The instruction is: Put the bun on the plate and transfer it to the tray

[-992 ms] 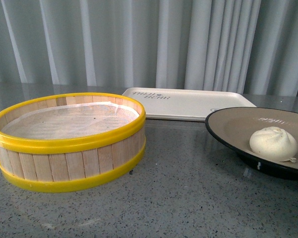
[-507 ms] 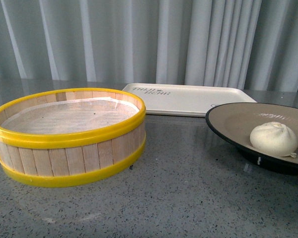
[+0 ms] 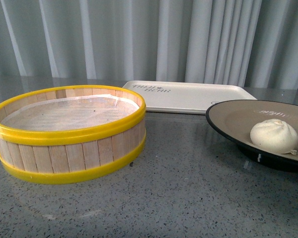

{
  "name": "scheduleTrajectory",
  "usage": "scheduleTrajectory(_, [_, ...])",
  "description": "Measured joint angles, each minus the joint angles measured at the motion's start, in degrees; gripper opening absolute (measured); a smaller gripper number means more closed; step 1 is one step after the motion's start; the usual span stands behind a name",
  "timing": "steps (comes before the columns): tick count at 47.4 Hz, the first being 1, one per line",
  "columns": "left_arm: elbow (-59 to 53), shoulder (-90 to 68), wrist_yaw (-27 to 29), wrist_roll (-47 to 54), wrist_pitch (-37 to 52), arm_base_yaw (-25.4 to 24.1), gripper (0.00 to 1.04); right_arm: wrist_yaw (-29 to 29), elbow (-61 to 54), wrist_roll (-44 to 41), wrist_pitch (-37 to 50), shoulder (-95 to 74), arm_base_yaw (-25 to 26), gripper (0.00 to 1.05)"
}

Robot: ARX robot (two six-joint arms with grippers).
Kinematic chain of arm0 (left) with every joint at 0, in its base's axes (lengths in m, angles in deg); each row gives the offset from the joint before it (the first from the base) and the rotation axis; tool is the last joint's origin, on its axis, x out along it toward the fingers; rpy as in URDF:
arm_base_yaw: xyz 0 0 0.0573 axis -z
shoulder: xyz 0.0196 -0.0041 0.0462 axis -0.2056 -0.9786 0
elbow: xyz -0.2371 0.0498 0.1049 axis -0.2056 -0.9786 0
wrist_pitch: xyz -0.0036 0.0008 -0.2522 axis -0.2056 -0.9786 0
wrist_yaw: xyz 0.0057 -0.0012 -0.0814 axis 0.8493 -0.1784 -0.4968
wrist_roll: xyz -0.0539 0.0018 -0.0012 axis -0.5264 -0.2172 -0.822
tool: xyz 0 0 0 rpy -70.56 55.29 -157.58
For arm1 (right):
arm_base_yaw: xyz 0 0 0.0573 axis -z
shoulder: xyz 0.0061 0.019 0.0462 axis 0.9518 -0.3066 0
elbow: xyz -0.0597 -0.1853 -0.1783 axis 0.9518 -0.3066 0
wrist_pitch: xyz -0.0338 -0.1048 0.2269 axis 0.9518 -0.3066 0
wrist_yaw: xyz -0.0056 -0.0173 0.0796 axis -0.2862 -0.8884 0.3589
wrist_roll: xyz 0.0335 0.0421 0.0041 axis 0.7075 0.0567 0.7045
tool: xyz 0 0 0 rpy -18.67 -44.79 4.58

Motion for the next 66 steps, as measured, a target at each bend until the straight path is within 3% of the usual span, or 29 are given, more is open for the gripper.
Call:
scheduleTrajectory(10, [0.0, 0.0, 0.0, 0.0, 0.0, 0.0, 0.98, 0.74, -1.92, -1.64, 2.19, -1.31, 1.62, 0.17])
scheduleTrajectory(15, [0.0, 0.0, 0.0, 0.0, 0.0, 0.0, 0.98, 1.05, -2.03, -4.68, 3.63, -0.83, 1.86, 0.03])
scheduleTrajectory(47, [0.0, 0.0, 0.0, 0.0, 0.0, 0.0, 0.98, 2.54, -2.67, -20.72, 5.16, 2.34, 2.49, 0.03])
scheduleTrajectory(58, [0.0, 0.0, 0.0, 0.0, 0.0, 0.0, 0.98, 2.51, 3.02, -23.52, 9.25, -2.12, 4.11, 0.03])
scheduleTrajectory(66, [0.0, 0.0, 0.0, 0.0, 0.0, 0.0, 0.98, 6.21, 10.78, -21.84, 10.47, -9.29, 5.99, 0.03])
